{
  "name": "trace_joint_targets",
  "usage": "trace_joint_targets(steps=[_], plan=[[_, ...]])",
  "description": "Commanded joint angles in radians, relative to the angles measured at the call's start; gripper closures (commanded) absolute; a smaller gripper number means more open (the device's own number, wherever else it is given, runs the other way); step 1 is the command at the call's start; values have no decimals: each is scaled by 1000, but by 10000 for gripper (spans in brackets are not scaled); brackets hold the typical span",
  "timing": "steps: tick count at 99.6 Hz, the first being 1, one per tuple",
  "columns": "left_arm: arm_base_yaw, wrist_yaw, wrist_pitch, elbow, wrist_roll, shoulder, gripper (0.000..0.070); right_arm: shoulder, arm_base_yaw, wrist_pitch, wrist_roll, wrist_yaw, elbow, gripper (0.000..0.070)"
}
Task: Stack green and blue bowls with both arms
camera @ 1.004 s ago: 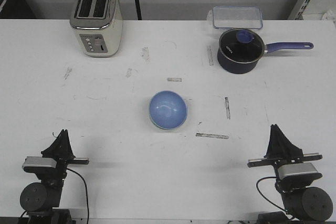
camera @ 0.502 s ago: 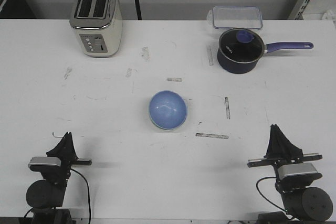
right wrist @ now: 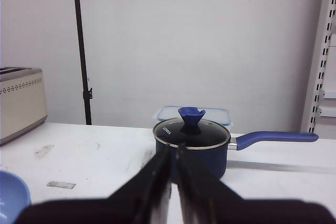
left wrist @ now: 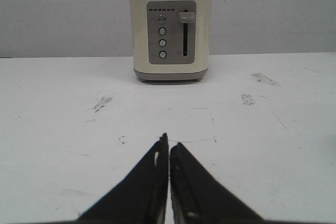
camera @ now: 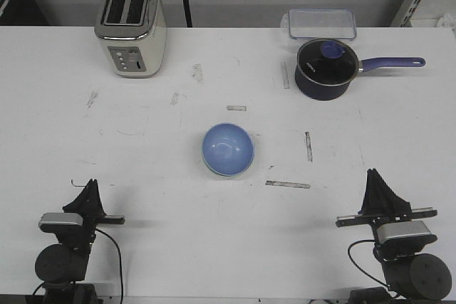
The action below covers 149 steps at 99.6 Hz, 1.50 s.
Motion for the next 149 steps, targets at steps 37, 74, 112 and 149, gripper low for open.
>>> trace_joint_targets(steps=[37, 74, 112, 149], plan=[[1, -2, 15, -22, 15, -2, 697, -1, 2, 10, 10, 0, 7, 687], [1, -2, 15, -22, 15, -2, 697, -8, -1, 1, 9, 31, 4, 687], [1, -2, 15, -22, 15, -2, 698, -140, -99, -34, 10, 26, -142, 687], [1, -2, 15, -22, 15, -2, 698, -169, -128, 112, 20, 23, -350, 687]])
